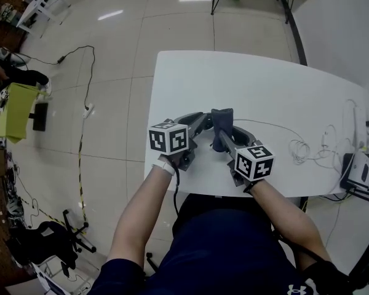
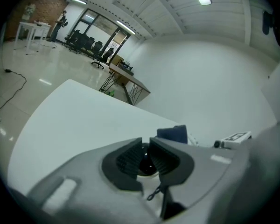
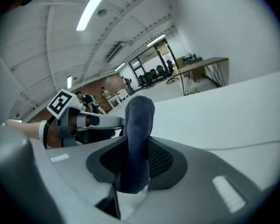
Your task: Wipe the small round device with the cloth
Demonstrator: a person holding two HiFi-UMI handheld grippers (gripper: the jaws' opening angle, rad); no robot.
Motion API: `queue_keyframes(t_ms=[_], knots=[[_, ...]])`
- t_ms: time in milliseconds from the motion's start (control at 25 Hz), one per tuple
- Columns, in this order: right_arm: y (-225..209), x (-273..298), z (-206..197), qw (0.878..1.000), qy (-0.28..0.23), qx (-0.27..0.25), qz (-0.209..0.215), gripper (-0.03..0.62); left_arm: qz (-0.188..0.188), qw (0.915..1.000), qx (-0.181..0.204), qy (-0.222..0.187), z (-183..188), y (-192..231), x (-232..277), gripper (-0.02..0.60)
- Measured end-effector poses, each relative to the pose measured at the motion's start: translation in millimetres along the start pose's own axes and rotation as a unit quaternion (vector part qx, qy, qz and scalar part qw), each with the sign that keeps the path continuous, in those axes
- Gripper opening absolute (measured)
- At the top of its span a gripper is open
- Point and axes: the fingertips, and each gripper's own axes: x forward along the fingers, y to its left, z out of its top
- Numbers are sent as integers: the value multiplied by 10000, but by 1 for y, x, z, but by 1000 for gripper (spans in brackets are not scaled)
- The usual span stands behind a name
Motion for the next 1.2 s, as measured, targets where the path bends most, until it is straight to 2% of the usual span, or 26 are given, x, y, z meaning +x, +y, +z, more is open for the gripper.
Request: queue_keyframes(t_ms=[160,320,480,640,720,800,920,1040,1120,1200], knots=[[-22,8,-28,9940,89,1091,-48,117,-62,9998,-150,-121,1,0,-1,49],[-42,21,-62,9825,393,1806,-211,117,-93,9998,-126,-122,0,-1,2,49],[-46,26,-75,9759,580,2068,-390,117,-151,9997,-115,-125,1,0,1,49],[-50,17,-68,9774,583,1972,-496,117,-181,9997,-133,-79,1,1,3,49],[-50,9,-48,9837,446,1664,-510,117,-156,9997,-130,-98,4,3,1,61],[-43,1,-17,9923,236,1126,-459,117,-133,9996,-126,-195,9,3,-5,63],[-24,-8,32,9994,-4,-229,-262,117,-63,9995,163,-250,13,-8,-12,63],[5,-6,55,9865,149,-1630,80,117,-43,9980,627,-103,4,-25,-12,63],[21,0,56,9772,362,-2067,336,115,1,9961,880,31,-5,-33,-10,63],[28,7,50,9694,620,-2339,420,114,116,9942,1061,108,-13,-35,-7,63]])
